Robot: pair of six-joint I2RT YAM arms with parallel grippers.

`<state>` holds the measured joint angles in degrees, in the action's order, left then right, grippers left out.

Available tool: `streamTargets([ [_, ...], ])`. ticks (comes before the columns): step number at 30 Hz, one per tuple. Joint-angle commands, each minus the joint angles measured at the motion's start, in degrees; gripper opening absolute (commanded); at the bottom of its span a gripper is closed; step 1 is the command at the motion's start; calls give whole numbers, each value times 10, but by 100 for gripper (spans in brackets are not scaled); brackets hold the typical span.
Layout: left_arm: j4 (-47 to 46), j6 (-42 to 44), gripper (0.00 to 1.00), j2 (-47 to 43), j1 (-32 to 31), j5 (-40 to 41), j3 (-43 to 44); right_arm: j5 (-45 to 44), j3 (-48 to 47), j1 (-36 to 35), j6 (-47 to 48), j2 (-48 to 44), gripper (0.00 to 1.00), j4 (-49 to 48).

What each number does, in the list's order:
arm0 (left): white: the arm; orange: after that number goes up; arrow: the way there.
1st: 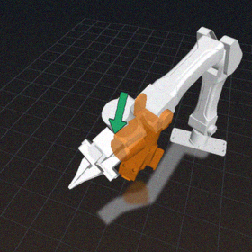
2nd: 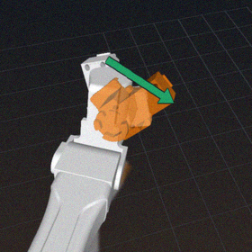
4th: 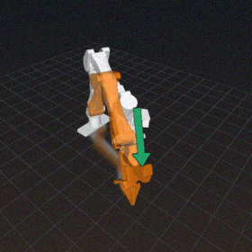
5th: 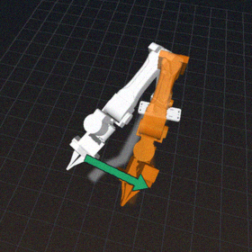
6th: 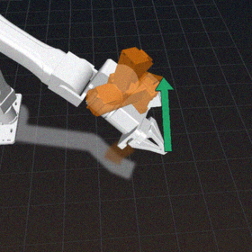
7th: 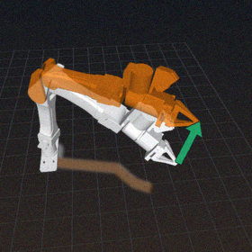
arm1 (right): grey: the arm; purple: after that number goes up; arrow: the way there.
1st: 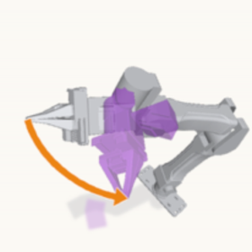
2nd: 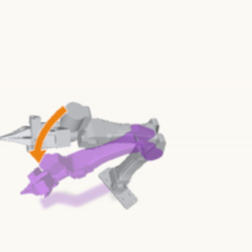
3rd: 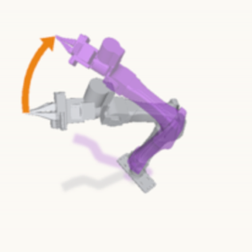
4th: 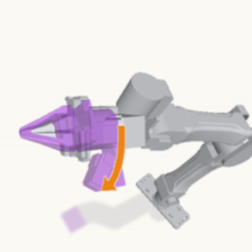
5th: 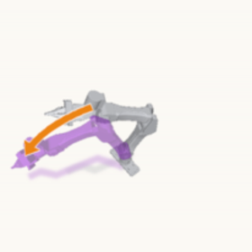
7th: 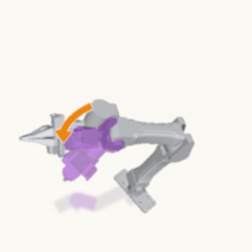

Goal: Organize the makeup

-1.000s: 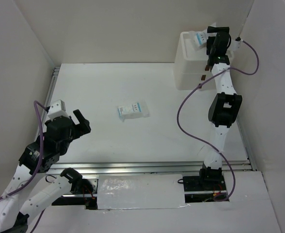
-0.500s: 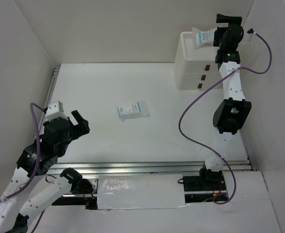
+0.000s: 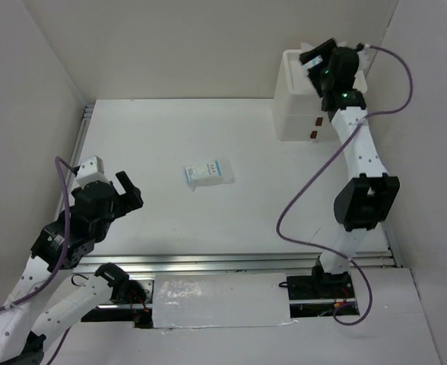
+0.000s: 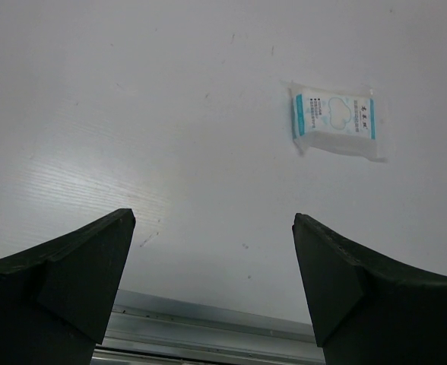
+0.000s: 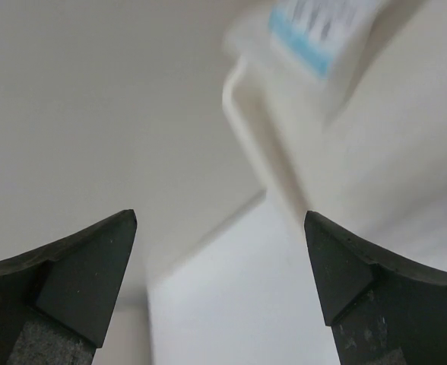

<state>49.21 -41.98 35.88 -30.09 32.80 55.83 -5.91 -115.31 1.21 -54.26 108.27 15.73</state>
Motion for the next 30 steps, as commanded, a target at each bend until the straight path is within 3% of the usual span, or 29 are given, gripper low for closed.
streamTargets([
  [1,-16,7,99,16,0,7,1,17,131,-105,170,-139,100,-10],
  [5,-24,3,99,35,1,-4,0,-19,188,-217,284,-179,100,96],
  [12,-37,-39,99,81,2,-49,-14,10,123,-341,419,-35,100,260],
  [18,-16,-68,99,40,-1,-78,-52,-33,115,-434,556,52,100,244],
  [20,-17,-68,99,15,-7,-82,-50,-20,140,-445,600,57,100,187],
  [22,-14,-58,99,3,-7,-94,-40,31,139,-448,629,63,100,161],
  [25,-17,-40,99,1,-8,-112,-38,101,172,-447,735,61,100,118],
  [26,-23,-30,99,2,-8,-120,-41,136,184,-447,808,55,100,113],
  [29,-33,-21,99,11,-12,-142,-44,149,197,-447,918,67,100,119],
  [30,-34,-20,99,14,-12,-143,-44,152,162,-445,936,79,100,133],
])
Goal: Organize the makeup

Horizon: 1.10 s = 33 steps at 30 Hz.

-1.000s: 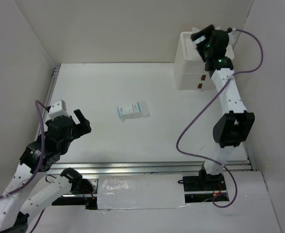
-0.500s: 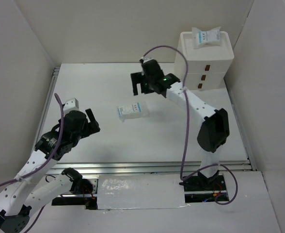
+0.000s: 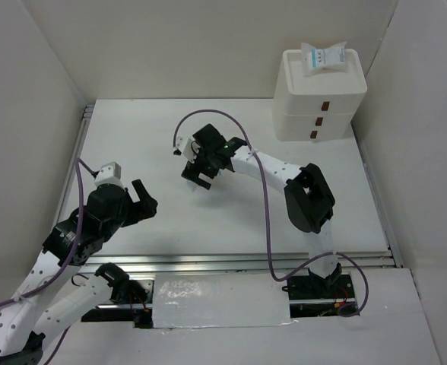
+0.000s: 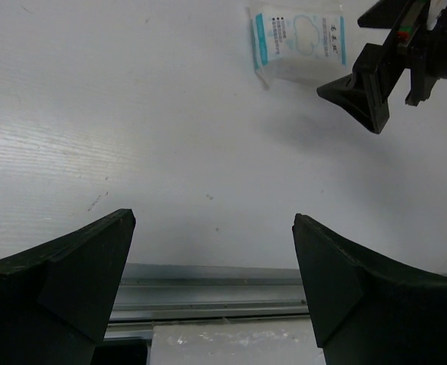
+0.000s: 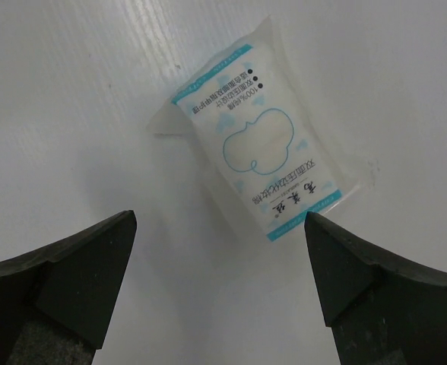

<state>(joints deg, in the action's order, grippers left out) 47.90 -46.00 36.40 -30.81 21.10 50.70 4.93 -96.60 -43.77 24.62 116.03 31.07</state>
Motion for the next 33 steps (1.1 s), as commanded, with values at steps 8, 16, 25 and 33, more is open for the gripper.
streamTargets([
  [8,-44,26,99,8,-12,-36,-8,96,-119,27,298,97,100,43],
  [16,-47,28,99,3,-18,-33,-8,81,-198,30,335,179,100,90],
  [25,-46,28,100,-5,-19,-33,-7,128,-207,31,337,198,67,99],
  [33,-40,38,99,16,-20,-17,13,184,-141,33,217,73,21,24],
])
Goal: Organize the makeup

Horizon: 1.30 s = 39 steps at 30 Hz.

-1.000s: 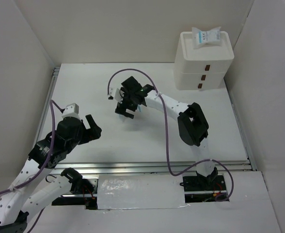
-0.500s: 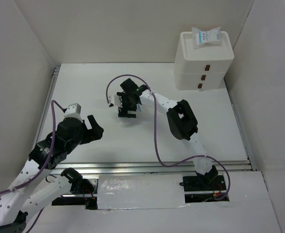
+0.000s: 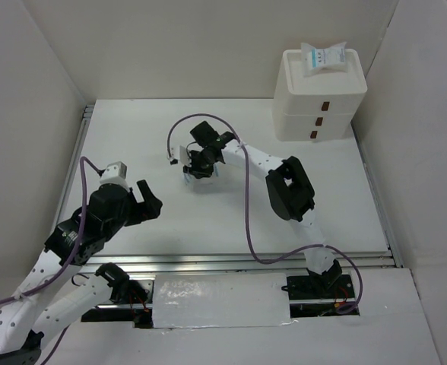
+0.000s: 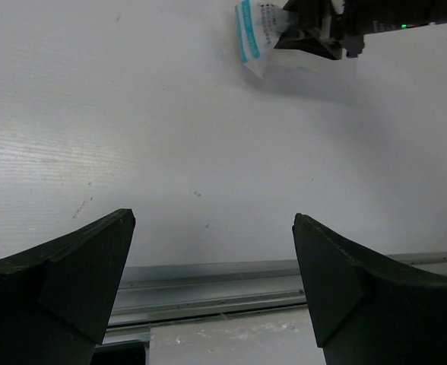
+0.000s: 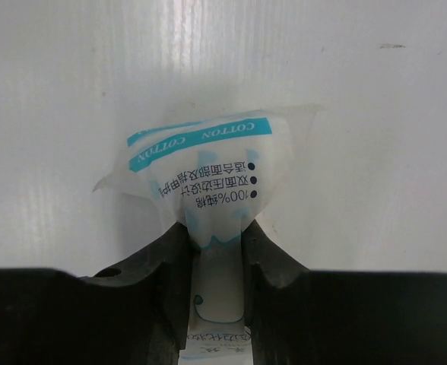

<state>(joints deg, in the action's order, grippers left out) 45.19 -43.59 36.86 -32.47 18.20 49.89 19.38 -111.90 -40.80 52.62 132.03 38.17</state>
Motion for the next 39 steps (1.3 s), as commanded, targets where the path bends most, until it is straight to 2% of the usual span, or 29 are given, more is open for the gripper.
streamTargets([
  [1,-9,17,99,19,-2,20,37,41,20,5,-73,-100,20,-52],
  [3,-2,38,99,43,-2,48,59,46,25,17,-105,-135,17,-68],
  [4,10,53,99,65,-2,62,84,38,28,22,-143,-162,11,-93],
  [5,19,61,99,79,-1,79,99,29,32,36,-173,-177,0,-113],
  [7,39,69,99,122,-1,138,135,-1,47,55,-232,-208,6,-159],
  [8,50,71,99,135,-1,162,139,-35,51,77,-300,-238,6,-205],
  [10,52,70,99,165,10,193,141,-74,59,102,-397,-278,0,-264],
  [15,4,104,99,172,87,94,96,-287,50,195,-598,-324,3,-350],
  [16,3,106,99,162,95,95,94,-321,41,211,-666,-322,11,-355],
  [17,2,106,99,156,95,100,92,-373,24,227,-703,-319,15,-355],
  [21,-14,110,100,127,95,91,77,-431,22,315,-913,-306,11,-373],
  [22,-15,112,100,126,95,87,75,-438,16,342,-1003,-291,10,-360],
  [24,-15,113,100,130,95,84,75,-451,-16,372,-1105,-269,10,-324],
  [25,-16,114,99,131,94,83,77,-440,-24,398,-1201,-246,5,-298],
  [27,-13,113,100,144,95,93,79,-426,-31,429,-1300,-218,2,-296],
  [30,-1,109,100,164,96,98,85,-448,-58,437,-1356,-182,2,-268],
  [35,-11,119,99,161,95,79,79,-500,-110,444,-1395,-145,2,-217],
  [39,-13,120,99,158,95,73,78,-460,-93,457,-1464,-124,1,-223],
])
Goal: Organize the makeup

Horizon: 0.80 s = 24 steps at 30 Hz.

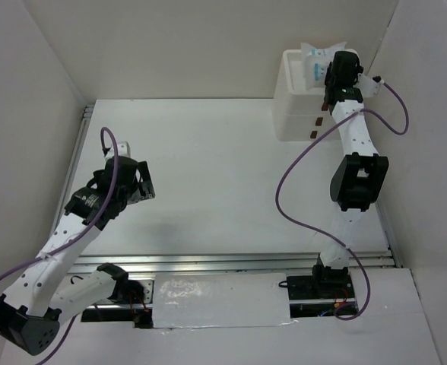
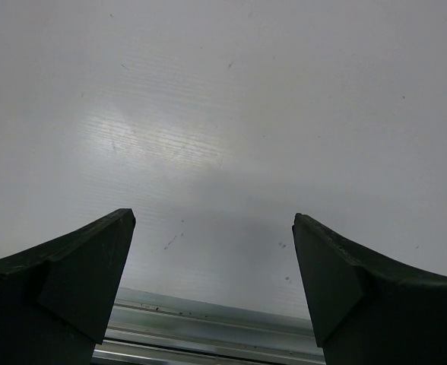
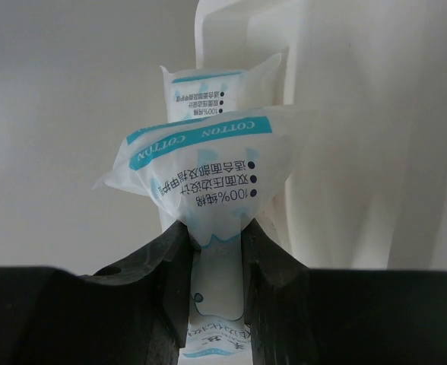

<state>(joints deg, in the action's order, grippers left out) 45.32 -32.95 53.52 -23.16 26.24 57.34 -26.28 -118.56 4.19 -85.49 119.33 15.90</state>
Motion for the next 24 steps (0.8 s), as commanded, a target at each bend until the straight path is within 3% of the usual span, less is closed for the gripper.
streamTargets([
  [1,-14,14,99,-8,2,-8,3,4,-36,9,-94,9,1,9],
  [4,-15,15,99,-4,2,-9,2,19,-6,8,-134,7,2,-2],
  [7,-16,16,99,0,2,-13,2,31,16,9,-135,5,14,-24],
  [11,-17,18,100,3,2,-18,3,38,18,8,-113,-1,54,-35],
  [15,-17,18,99,-2,2,-19,2,31,18,8,-85,-14,77,-35],
  [16,-18,18,99,-3,2,-19,1,28,12,9,-74,-16,97,-31],
  [24,-18,17,99,-6,2,-18,1,19,18,9,-17,-59,100,-69],
])
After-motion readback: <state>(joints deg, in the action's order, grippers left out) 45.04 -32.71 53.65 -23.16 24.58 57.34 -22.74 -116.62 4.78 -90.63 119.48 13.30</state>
